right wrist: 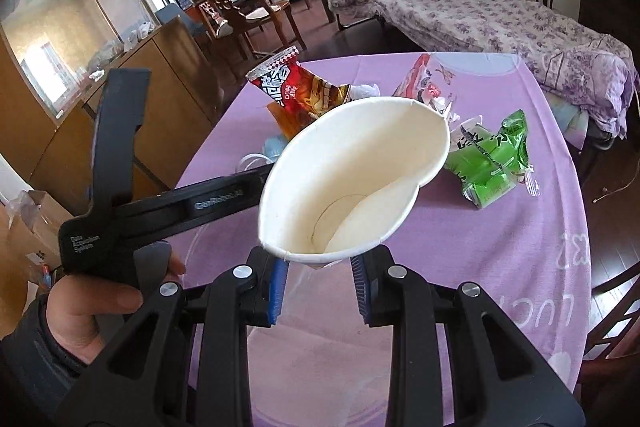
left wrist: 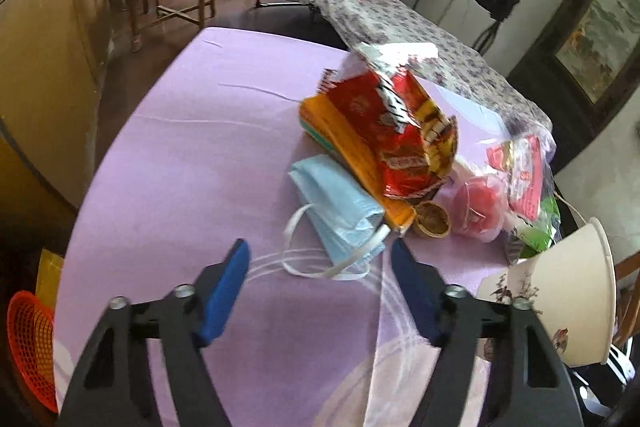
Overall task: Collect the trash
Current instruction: 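Close the right gripper on the rim of the white paper cup, then grasp the blue face mask with the left gripper while the right gripper holds the cup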
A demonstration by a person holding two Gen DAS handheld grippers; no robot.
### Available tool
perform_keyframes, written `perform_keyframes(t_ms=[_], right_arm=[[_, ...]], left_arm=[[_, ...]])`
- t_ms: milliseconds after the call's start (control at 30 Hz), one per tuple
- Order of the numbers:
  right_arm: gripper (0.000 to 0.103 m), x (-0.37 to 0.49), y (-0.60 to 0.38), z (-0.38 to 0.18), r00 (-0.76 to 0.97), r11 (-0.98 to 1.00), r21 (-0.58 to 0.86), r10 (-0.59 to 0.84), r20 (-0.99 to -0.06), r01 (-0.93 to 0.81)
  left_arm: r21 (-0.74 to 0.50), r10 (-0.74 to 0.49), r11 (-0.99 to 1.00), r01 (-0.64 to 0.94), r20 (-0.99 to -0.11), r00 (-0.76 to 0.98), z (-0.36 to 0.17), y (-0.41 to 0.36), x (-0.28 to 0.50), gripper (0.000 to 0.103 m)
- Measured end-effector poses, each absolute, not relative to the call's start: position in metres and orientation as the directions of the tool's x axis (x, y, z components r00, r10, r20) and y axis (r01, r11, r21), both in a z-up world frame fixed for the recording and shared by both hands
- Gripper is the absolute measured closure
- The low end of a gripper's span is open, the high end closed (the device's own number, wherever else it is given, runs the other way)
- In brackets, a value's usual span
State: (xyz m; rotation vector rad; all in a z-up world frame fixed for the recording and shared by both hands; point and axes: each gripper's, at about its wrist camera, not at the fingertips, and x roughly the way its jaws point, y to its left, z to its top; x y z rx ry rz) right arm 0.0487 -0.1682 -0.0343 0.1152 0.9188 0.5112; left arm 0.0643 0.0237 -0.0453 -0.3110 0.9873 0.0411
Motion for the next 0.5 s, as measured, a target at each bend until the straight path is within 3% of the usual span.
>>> perform_keyframes(t_ms=[67,133,200,500], right_arm=[[0.073,0.051,-0.167,-0.034,0.495,0.873,0.304,0.471,-0.73,-0.381],[0.073,0.051,-0.167,-0.035,0.493,0.873,0.301,0.47,-0.732,-0.384],[0.073,0.051,-0.165,-0.037,0.489,0.874,0.296,0.466,-0.738,-0.385],[0.073,0.052,-0.16,-0.045,0.468,0.877,0.281,0.451,-0.76,-0.39]], left_arm=[[-0.248,-0.131,0.957,-0.147,-0.827,0.547,-0.049,0.021,0.067,0.057],[-0.268,-0.16,0.955,-0.125,-0.825,0.542,-0.051,0.022,0.067,0.086],[-0.277,-0.181,0.956,-0.098,-0.818,0.546,-0.049,0.023,0.064,0.098],[-0.297,-0.159,0.945,-0.135,-0.78,0.606,-0.018,0.052,0.019,0.099]])
